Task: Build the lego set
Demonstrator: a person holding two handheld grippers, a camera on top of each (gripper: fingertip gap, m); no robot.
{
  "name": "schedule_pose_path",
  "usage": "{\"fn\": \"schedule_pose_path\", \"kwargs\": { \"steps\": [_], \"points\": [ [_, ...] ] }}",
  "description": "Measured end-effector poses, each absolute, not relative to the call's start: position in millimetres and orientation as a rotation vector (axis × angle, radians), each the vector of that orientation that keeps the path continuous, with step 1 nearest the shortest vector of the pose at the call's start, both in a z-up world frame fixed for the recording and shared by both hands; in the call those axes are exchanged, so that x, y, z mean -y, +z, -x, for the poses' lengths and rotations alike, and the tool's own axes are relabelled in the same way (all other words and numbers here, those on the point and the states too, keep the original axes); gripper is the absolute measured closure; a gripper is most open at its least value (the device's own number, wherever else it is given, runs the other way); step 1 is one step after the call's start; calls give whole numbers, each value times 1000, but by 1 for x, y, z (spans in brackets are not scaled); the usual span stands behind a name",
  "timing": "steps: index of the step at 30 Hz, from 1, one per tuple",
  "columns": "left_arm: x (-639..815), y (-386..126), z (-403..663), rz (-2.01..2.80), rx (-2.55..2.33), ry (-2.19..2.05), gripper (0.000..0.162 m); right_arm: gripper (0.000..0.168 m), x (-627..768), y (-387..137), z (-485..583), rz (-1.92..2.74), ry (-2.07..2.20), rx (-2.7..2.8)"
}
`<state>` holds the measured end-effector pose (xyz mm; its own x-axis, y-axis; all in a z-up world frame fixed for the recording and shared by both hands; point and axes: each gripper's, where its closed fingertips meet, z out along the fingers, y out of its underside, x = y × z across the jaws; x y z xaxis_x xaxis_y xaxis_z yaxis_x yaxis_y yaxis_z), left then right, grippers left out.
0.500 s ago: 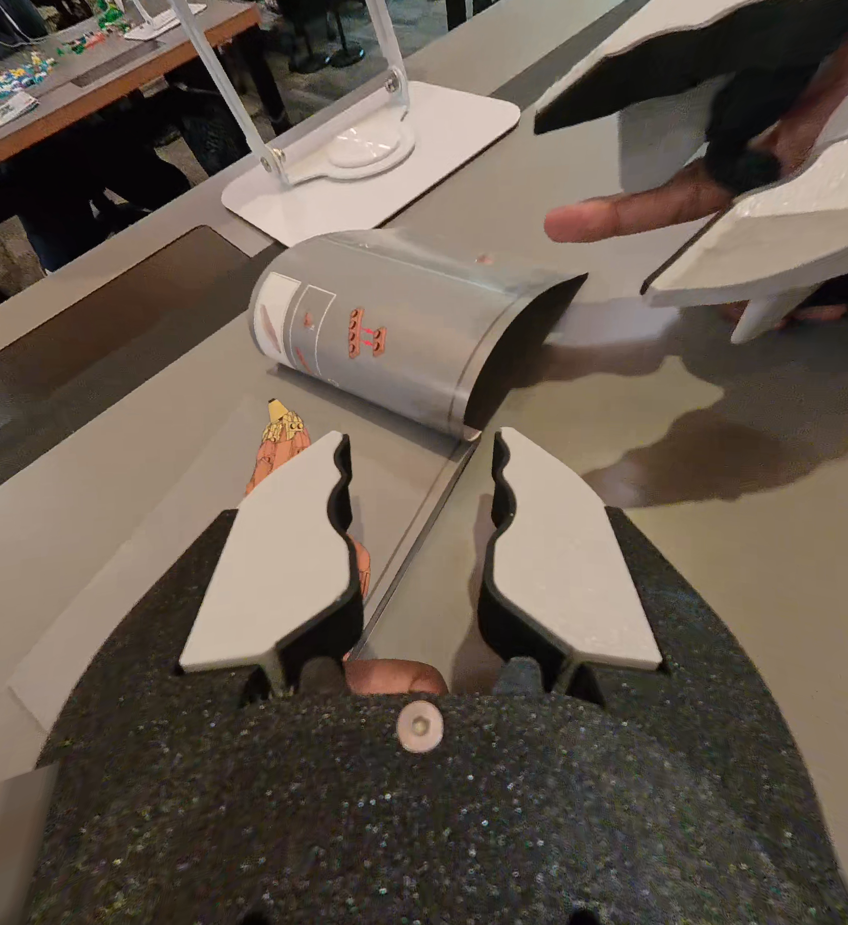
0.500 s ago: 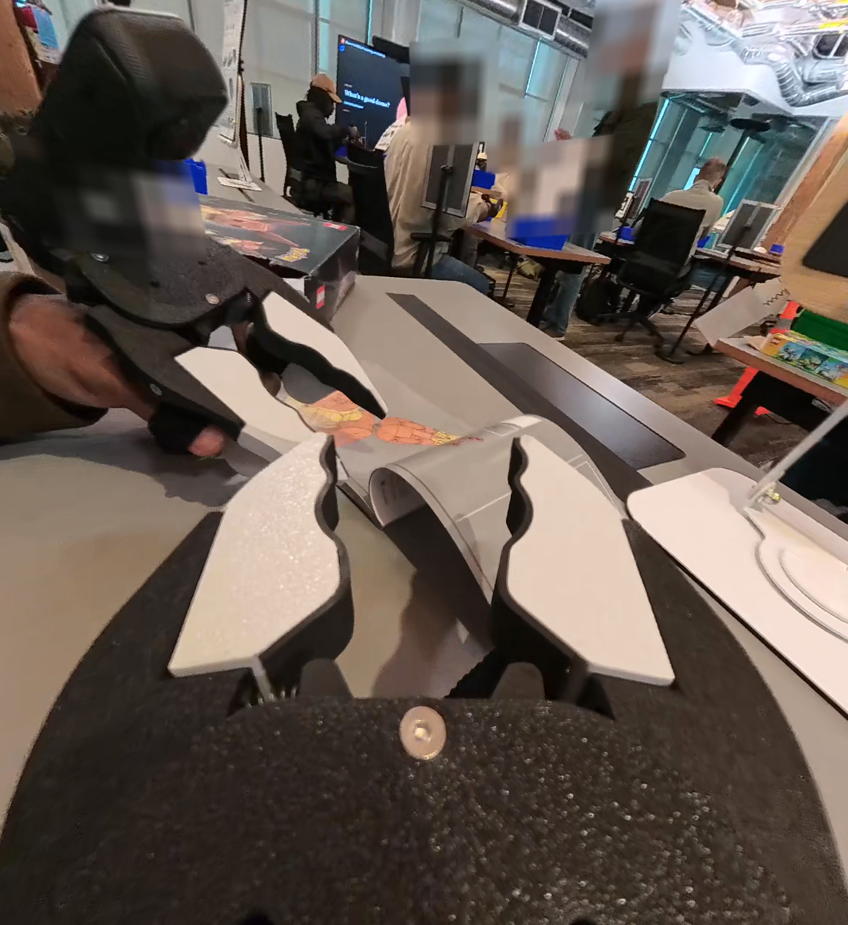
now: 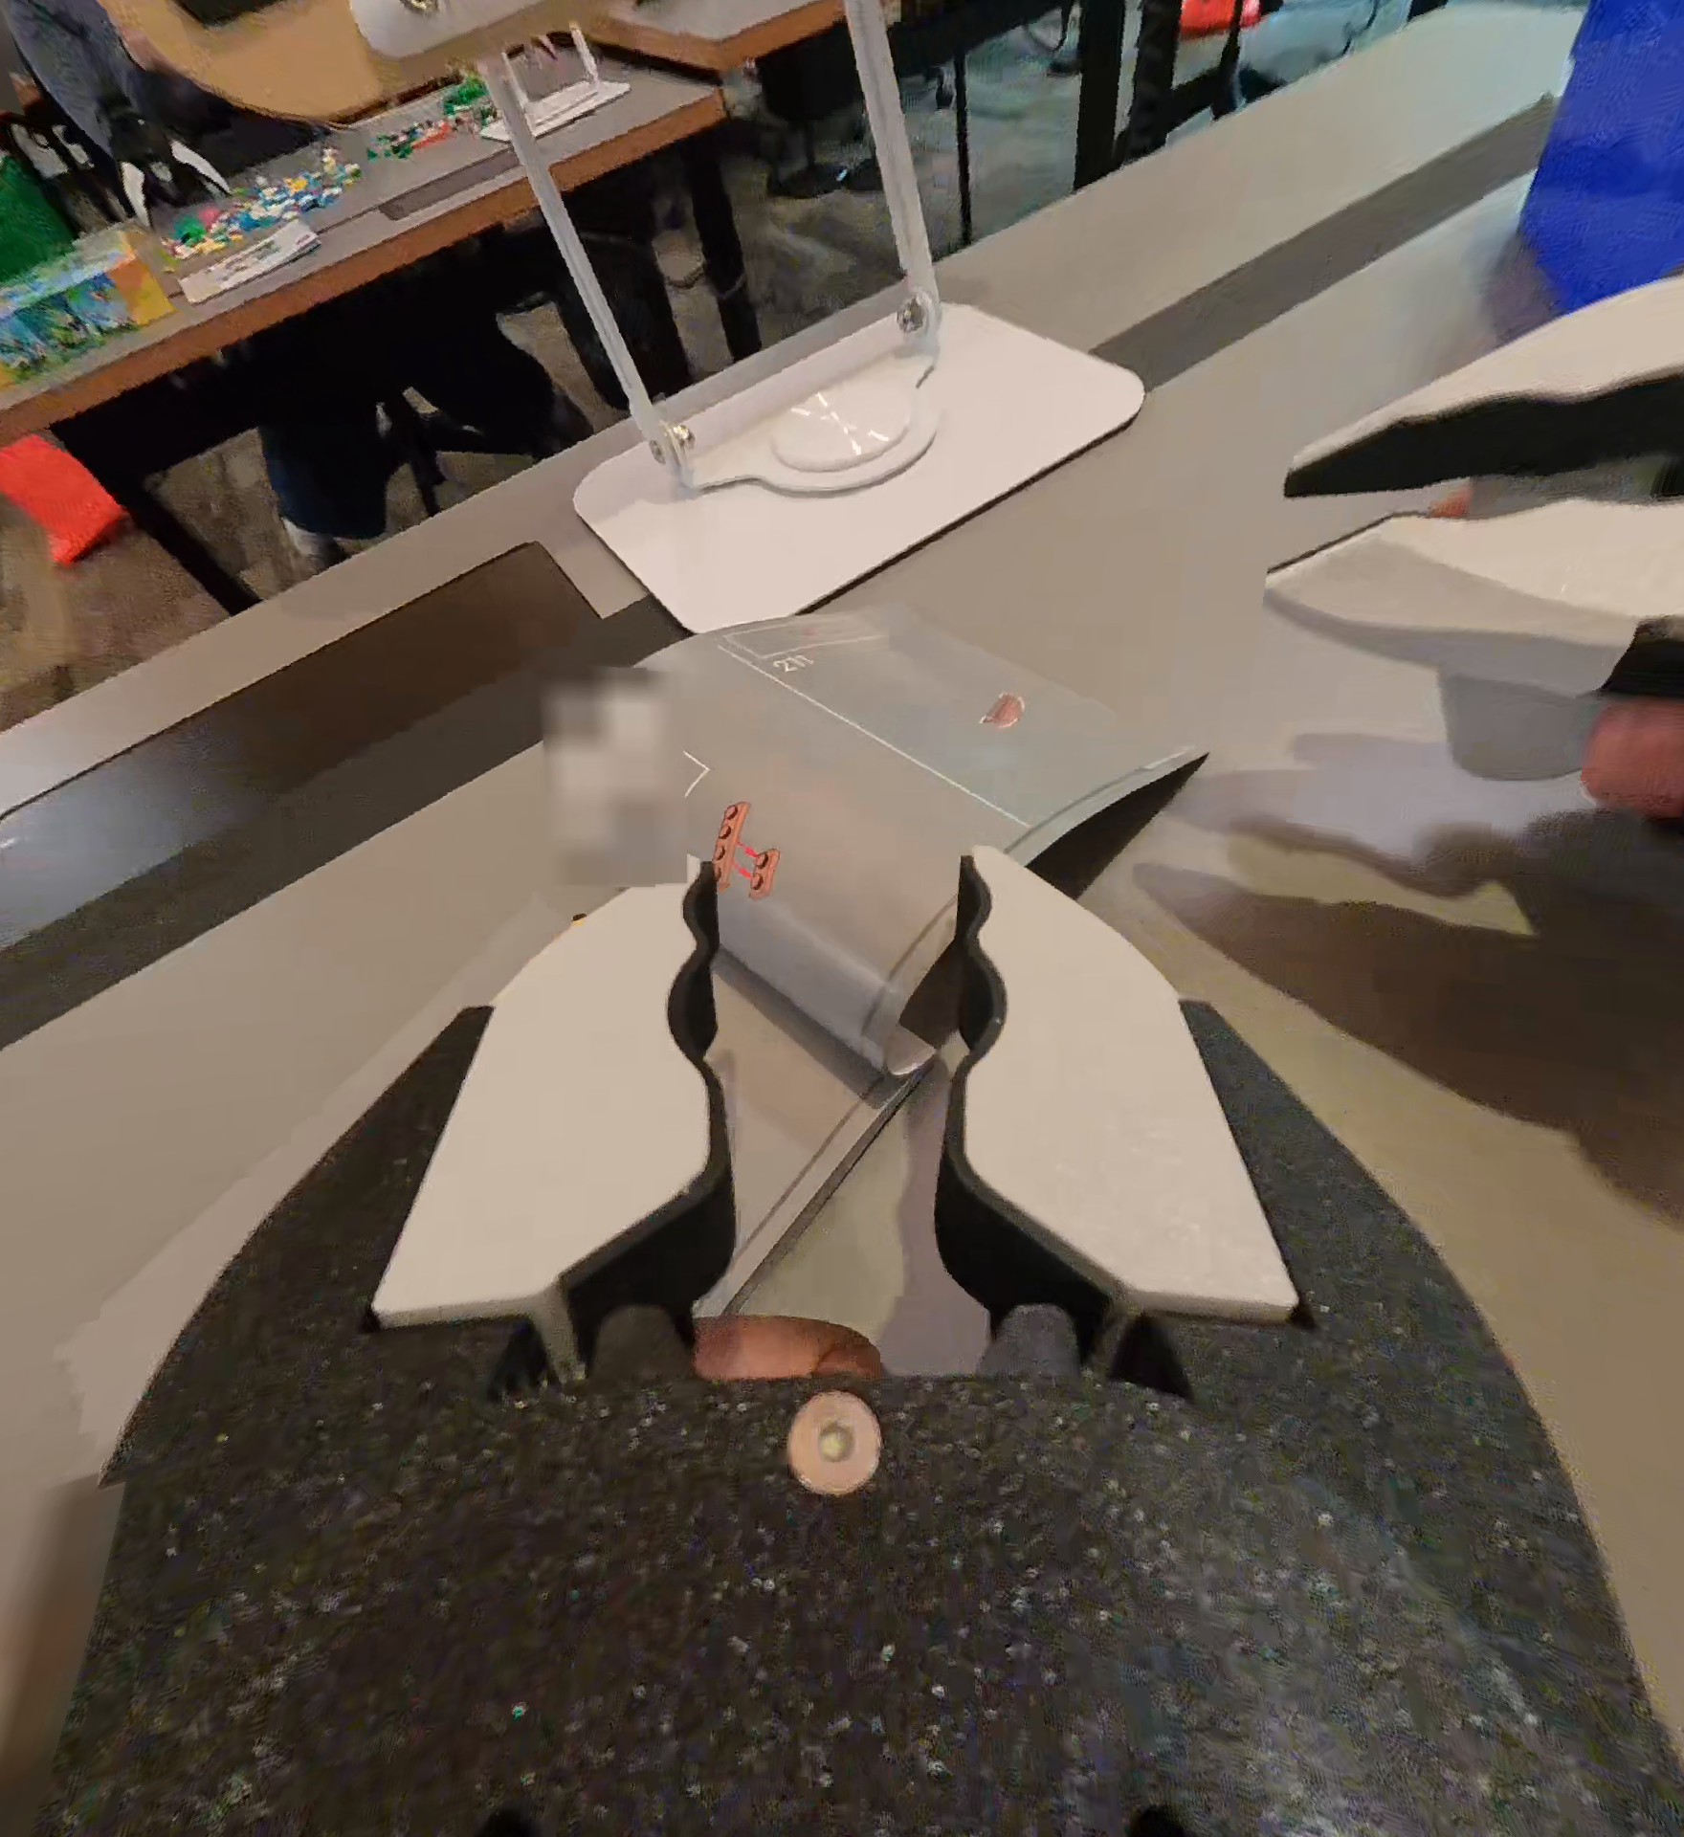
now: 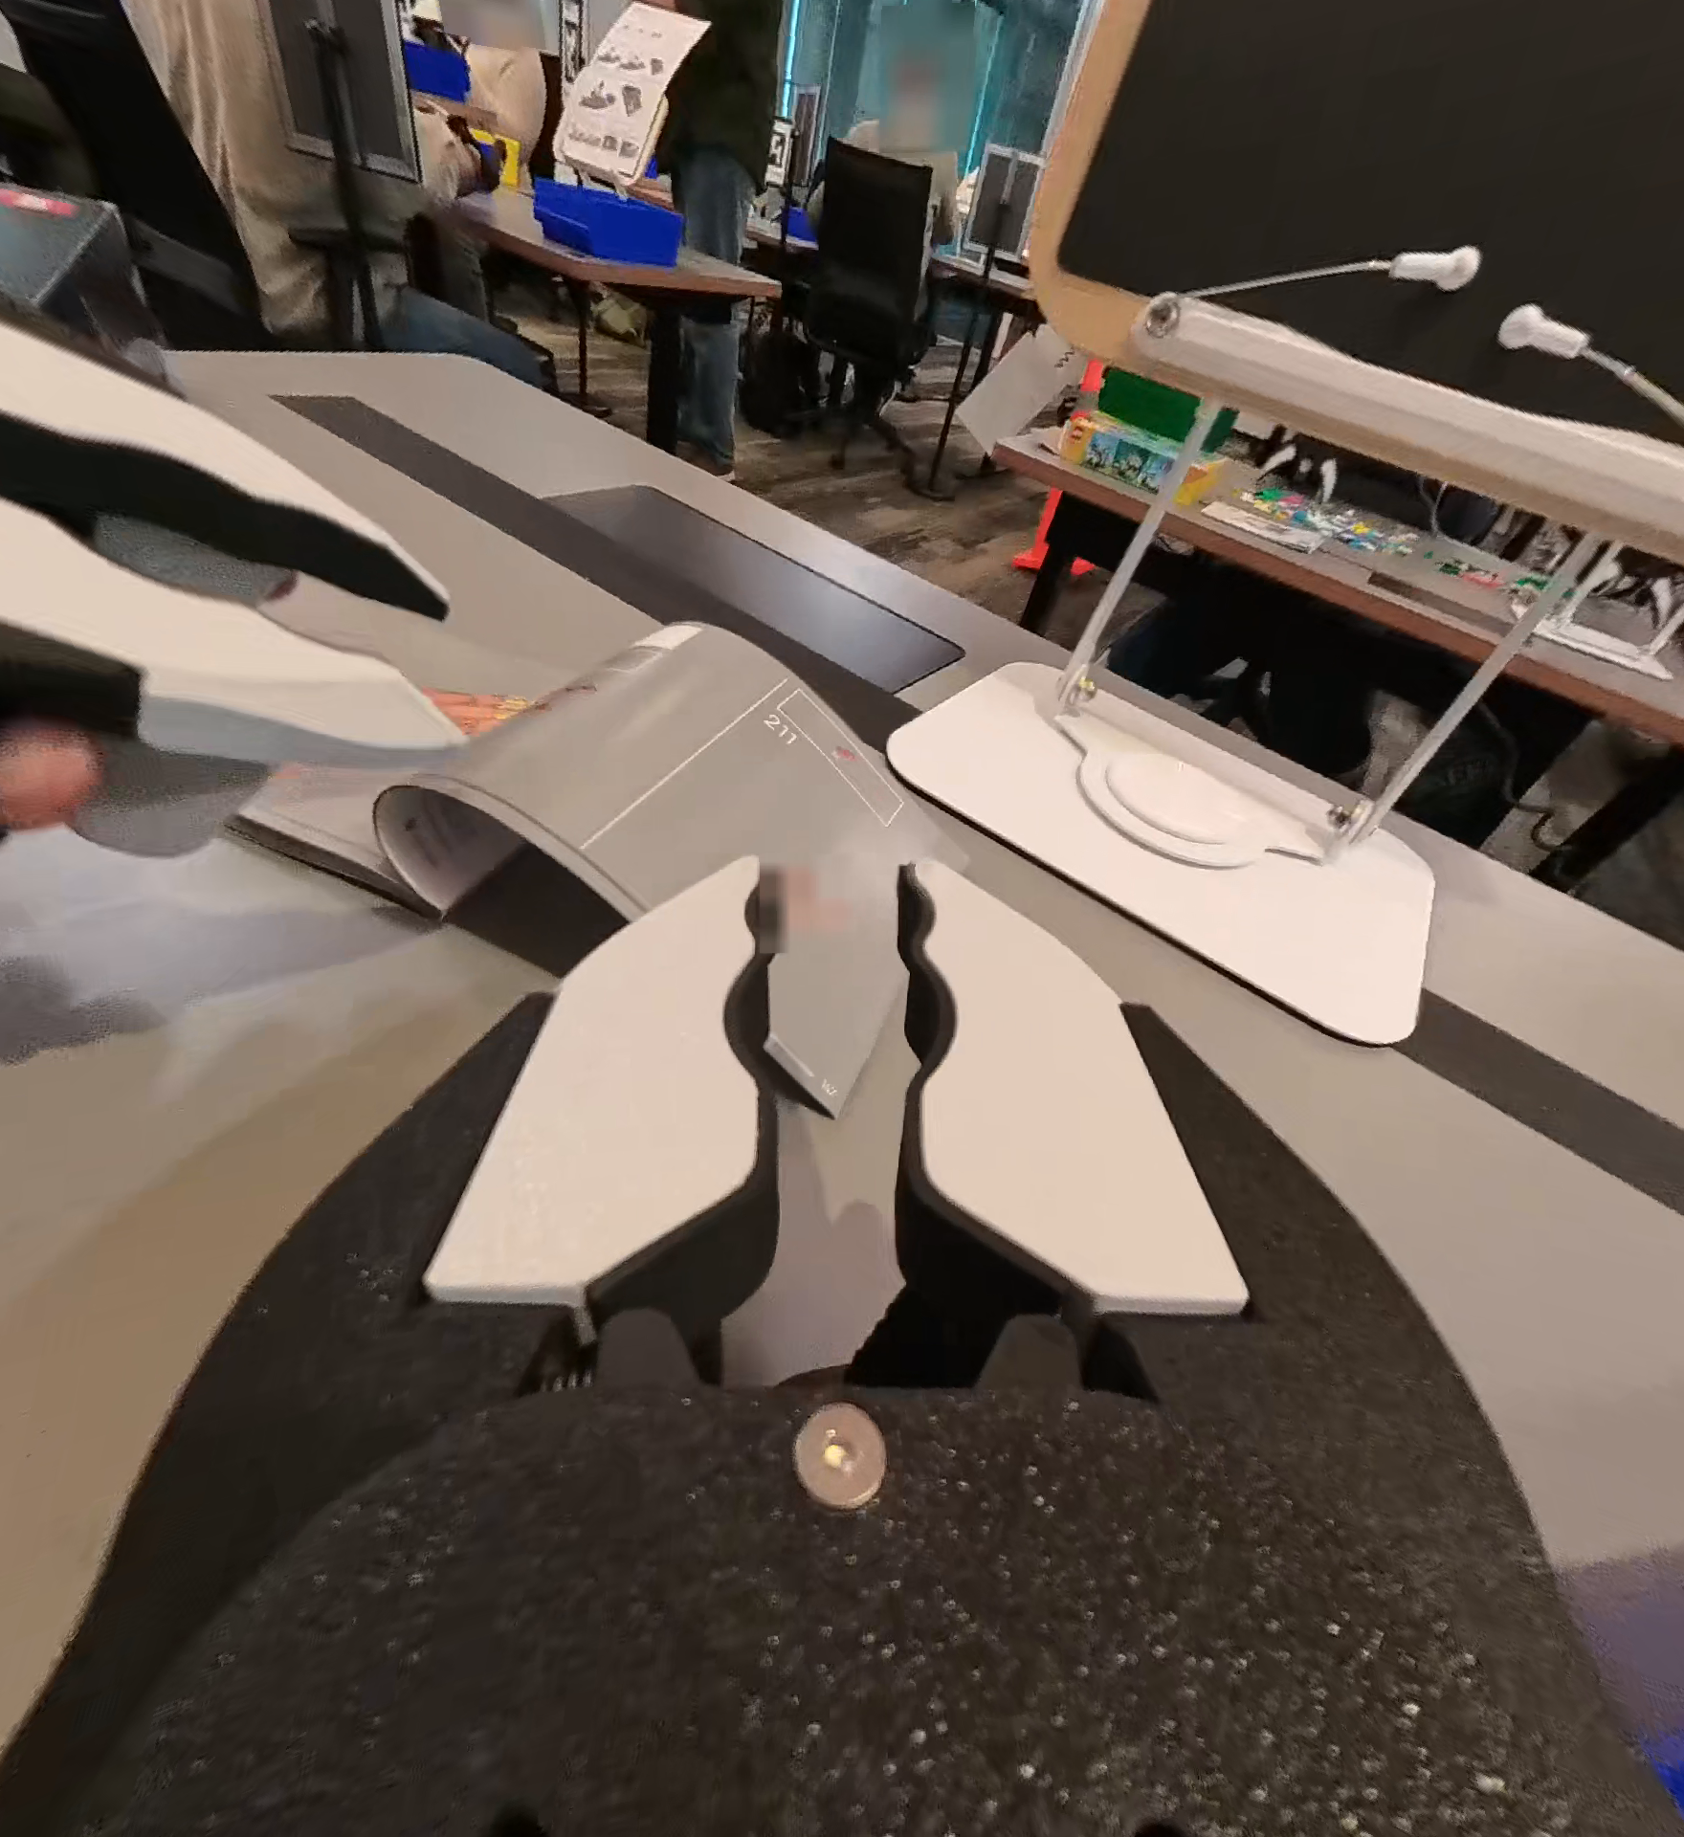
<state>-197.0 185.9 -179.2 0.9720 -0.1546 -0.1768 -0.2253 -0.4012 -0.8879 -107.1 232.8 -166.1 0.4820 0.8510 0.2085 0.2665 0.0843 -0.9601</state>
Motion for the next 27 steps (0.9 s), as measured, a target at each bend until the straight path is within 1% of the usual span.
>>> {"fn": "schedule_pose_path", "kwargs": {
  "steps": [2,6,9,12,27],
  "points": [
    [-191,-185,197,2022,-250,100,114,147,-234,-168,109,1483,608,1041],
    [-201,-188,195,2054,-137,-73,113,148,-235,-168,109,1498,646,1042],
    [-200,-202,197,2131,-150,-59,107,149,-234,-169,109,1502,673,1047],
    [-198,-209,202,2164,-119,-70,105,149,-234,-170,110,1511,692,1053],
    [-190,-206,220,2134,34,-223,104,148,-234,-172,110,1530,728,1063]
  ]
}}
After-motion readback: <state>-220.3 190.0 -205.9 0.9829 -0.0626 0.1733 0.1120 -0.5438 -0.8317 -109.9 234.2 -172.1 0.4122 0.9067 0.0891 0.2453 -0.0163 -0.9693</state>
